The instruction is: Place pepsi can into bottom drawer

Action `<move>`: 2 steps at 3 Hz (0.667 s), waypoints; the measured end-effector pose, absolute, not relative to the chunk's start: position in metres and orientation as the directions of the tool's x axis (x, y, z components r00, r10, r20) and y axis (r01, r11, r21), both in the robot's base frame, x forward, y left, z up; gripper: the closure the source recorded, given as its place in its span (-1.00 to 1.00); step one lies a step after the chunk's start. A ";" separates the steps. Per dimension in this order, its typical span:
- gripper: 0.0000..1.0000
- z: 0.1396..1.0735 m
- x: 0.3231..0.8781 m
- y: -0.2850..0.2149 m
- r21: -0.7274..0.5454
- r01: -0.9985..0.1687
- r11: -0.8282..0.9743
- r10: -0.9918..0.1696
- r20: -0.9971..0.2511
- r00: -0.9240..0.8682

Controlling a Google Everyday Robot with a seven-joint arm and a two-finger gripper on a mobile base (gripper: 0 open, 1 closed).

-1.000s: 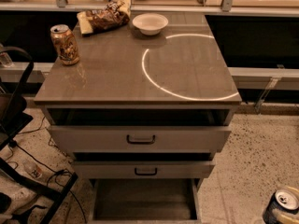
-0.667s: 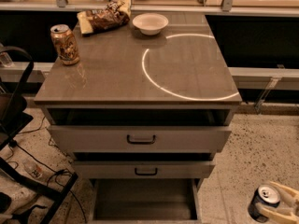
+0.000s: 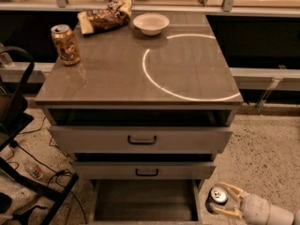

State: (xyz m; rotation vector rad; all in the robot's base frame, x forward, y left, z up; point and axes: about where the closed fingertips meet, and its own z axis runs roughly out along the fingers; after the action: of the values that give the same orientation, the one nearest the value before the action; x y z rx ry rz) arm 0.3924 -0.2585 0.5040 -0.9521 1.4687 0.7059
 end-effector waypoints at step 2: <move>1.00 0.460 0.399 -0.214 -0.138 -0.895 0.425 -0.134 -0.987 0.088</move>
Offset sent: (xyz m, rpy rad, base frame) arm 0.0064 0.0366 -0.0353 0.0139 -0.0482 0.0576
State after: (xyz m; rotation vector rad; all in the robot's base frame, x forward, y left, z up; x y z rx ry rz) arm 0.3986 -0.2137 0.4603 -1.0017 1.3819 0.7379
